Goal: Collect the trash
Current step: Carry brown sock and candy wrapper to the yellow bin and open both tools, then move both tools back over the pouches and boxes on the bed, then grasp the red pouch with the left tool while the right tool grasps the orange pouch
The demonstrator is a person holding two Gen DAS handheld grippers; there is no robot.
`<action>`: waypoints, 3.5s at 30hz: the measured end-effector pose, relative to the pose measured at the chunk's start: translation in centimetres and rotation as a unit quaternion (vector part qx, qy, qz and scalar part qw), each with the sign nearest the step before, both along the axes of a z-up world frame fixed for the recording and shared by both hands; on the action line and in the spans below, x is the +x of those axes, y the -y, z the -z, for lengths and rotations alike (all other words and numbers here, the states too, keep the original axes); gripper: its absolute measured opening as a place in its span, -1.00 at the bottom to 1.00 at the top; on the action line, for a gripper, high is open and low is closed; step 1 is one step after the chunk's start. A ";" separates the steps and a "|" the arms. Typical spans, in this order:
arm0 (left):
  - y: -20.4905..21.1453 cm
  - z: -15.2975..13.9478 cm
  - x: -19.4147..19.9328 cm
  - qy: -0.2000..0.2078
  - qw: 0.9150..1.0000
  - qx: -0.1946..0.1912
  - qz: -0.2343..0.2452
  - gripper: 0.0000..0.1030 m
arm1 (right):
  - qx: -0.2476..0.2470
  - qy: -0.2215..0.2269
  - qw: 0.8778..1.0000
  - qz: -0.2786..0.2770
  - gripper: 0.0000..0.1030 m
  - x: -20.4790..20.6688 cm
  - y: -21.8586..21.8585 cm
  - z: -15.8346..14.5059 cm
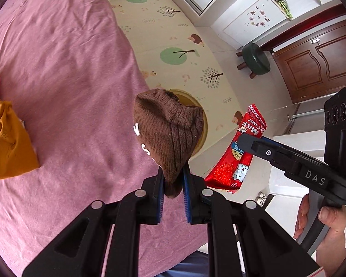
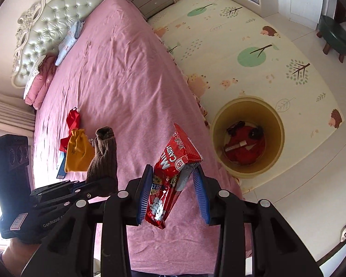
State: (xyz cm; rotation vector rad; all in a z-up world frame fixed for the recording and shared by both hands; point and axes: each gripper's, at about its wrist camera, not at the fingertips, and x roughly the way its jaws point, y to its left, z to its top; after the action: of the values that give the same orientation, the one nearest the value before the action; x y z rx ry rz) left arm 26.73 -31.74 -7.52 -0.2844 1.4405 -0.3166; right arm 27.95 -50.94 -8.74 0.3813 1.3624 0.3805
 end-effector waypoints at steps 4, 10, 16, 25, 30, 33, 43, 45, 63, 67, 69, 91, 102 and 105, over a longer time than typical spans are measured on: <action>3.0 0.6 1.9 -0.006 1.000 0.001 0.027 -0.72 | -0.008 0.003 1.000 0.014 -0.31 1.3 2.5 0.5; 6.6 1.9 4.6 -0.019 0.998 0.001 0.056 -0.72 | -0.022 -0.001 0.999 0.028 -0.31 3.1 5.0 1.8; 9.0 3.2 6.7 -0.028 0.996 0.005 0.085 -0.72 | -0.029 -0.009 0.999 0.031 -0.31 4.8 6.4 3.3; 11.5 4.3 9.3 -0.034 0.993 0.004 0.115 -0.67 | -0.045 -0.014 0.999 0.022 -0.23 6.7 7.7 4.4; 11.7 4.6 10.1 -0.028 0.991 0.017 0.127 0.03 | -0.052 -0.015 0.998 0.029 -0.10 7.3 8.8 4.4; 11.7 5.1 10.3 -0.037 0.990 0.028 0.131 0.13 | -0.051 -0.017 0.998 0.035 -0.10 7.5 9.2 4.4; 10.3 4.2 9.0 -0.037 0.991 0.026 0.126 0.34 | -0.034 -0.020 0.998 0.039 -0.02 6.8 7.8 3.5; 9.6 3.6 8.6 -0.032 0.992 0.027 0.119 0.39 | -0.031 -0.019 0.999 0.032 -0.01 6.8 6.9 3.1; -7.0 0.3 -0.6 -0.019 0.998 0.043 -0.049 0.63 | -0.008 0.005 0.996 -0.087 0.20 2.1 -8.5 -0.9; -11.5 0.0 -3.7 -0.022 0.994 0.044 -0.095 0.69 | 0.000 0.009 0.994 -0.106 0.35 0.6 -12.5 -1.6; -13.6 -0.2 -5.1 -0.023 0.992 0.051 -0.115 0.75 | 0.007 0.009 0.993 -0.114 0.41 -0.1 -14.6 -1.7; -31.8 1.2 -10.8 -0.044 0.966 0.053 -0.250 0.91 | -0.002 -0.004 0.982 -0.187 0.60 -1.4 -33.7 0.1; -37.0 4.1 -8.7 -0.058 0.962 0.040 -0.262 0.91 | -0.018 -0.035 0.978 -0.204 0.55 1.0 -40.5 3.2; -38.0 4.8 -8.2 -0.062 0.961 0.034 -0.266 0.91 | -0.030 -0.037 0.978 -0.205 0.49 1.7 -41.7 4.1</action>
State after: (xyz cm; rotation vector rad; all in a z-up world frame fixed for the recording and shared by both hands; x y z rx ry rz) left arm 18.49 6.23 -12.29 -0.6284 1.4335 0.1925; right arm 29.60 -9.21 -12.80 0.0600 1.5234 0.6677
